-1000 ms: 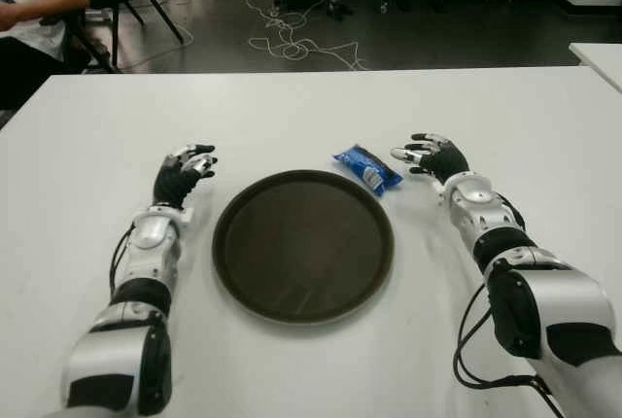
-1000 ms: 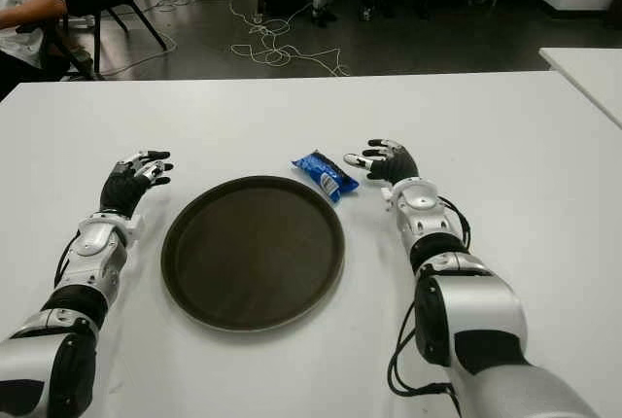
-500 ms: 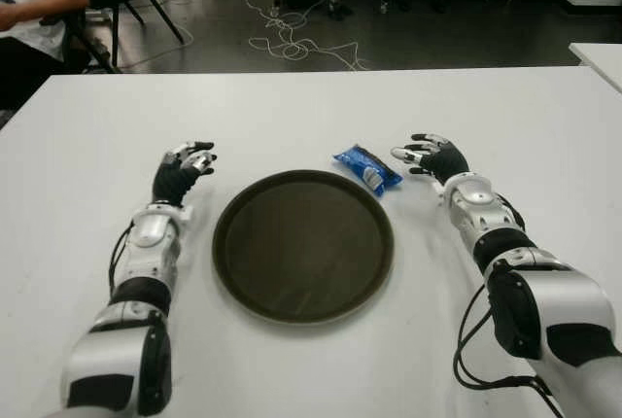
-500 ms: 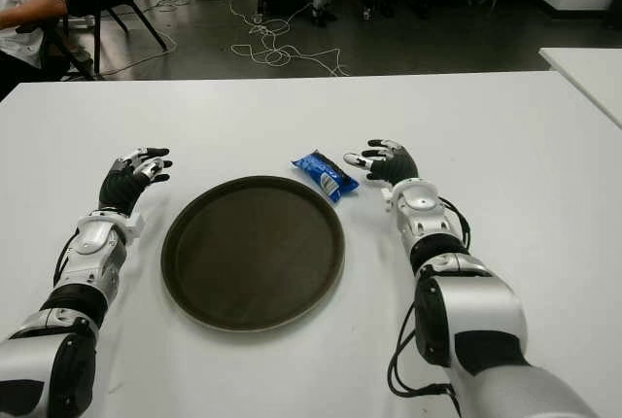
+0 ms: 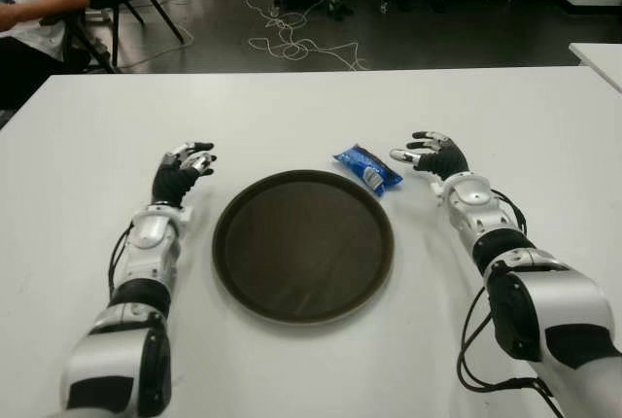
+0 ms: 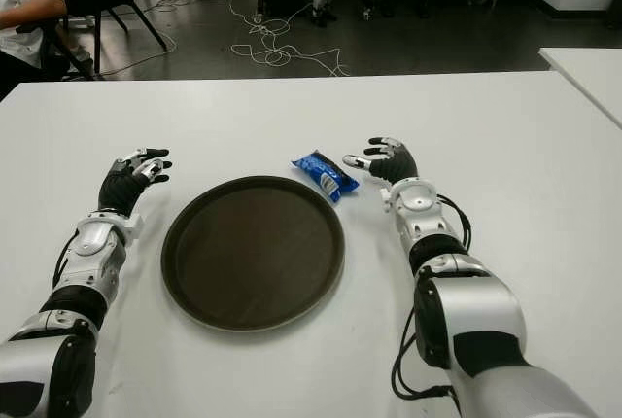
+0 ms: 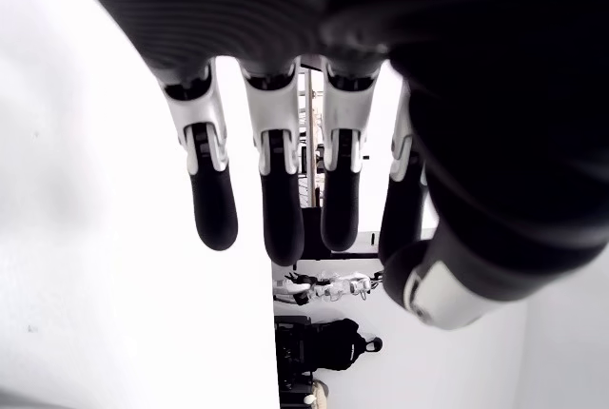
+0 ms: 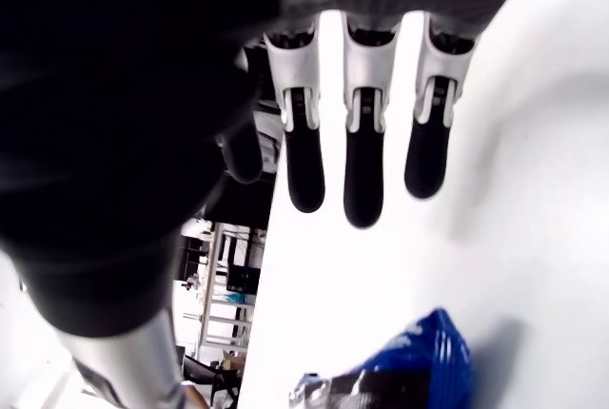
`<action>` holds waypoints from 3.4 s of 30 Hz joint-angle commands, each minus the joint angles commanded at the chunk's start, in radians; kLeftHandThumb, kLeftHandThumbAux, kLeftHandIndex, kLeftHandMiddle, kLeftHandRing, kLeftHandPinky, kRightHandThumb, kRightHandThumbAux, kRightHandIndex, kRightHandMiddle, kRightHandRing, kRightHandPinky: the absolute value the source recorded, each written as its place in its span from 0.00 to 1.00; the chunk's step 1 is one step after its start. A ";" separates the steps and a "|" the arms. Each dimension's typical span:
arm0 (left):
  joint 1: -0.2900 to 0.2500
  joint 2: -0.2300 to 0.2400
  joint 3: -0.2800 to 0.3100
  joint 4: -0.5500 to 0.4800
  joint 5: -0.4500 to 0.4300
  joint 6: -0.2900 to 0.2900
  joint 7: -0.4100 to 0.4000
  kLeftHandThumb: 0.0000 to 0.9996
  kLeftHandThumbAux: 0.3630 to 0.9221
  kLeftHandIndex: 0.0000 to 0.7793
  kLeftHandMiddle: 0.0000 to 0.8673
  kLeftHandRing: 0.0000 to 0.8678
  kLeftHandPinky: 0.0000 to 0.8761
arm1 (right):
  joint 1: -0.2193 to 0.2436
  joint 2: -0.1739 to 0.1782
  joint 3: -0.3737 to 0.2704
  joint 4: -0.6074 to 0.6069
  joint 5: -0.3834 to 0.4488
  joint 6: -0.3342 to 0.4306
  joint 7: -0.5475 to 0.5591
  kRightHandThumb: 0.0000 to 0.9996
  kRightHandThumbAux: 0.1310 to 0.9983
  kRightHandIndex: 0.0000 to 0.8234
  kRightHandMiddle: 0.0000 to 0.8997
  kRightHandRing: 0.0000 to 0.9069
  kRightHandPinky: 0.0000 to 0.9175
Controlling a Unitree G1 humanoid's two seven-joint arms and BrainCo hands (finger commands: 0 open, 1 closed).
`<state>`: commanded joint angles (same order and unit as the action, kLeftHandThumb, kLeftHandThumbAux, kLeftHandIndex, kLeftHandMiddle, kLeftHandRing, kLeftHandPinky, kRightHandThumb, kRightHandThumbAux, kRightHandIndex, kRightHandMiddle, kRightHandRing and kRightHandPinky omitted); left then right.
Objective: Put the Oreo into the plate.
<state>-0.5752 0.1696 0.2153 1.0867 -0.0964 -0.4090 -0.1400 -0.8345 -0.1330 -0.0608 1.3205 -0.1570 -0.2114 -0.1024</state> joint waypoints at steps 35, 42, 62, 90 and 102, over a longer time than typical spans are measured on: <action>-0.002 0.013 0.004 0.005 -0.003 0.019 -0.001 0.67 0.64 0.51 0.32 0.33 0.36 | -0.119 -0.003 0.463 0.012 -0.456 -0.002 -0.161 0.00 0.86 0.60 0.61 0.63 0.58; 0.001 0.018 0.006 -0.002 -0.008 0.025 -0.011 0.67 0.64 0.51 0.32 0.33 0.35 | -0.119 0.008 0.510 0.023 -0.496 0.008 -0.191 0.00 0.87 0.59 0.64 0.63 0.58; 0.003 0.017 0.002 -0.011 -0.011 0.029 -0.007 0.67 0.64 0.51 0.33 0.34 0.36 | -0.105 0.024 0.569 0.032 -0.527 0.066 -0.222 0.00 0.85 0.55 0.62 0.61 0.57; -0.006 0.021 0.002 0.012 -0.008 0.017 -0.003 0.67 0.64 0.51 0.32 0.34 0.36 | -0.104 0.035 0.550 0.038 -0.506 0.121 -0.193 0.00 0.79 0.20 0.26 0.30 0.32; -0.017 0.028 -0.002 0.033 -0.006 0.015 -0.009 0.68 0.64 0.51 0.32 0.33 0.36 | -0.105 0.041 0.533 0.044 -0.489 0.166 -0.158 0.00 0.78 0.05 0.15 0.19 0.23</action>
<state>-0.5923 0.1975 0.2138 1.1193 -0.1022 -0.3945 -0.1492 -0.9396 -0.0922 0.4718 1.3644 -0.6460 -0.0453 -0.2605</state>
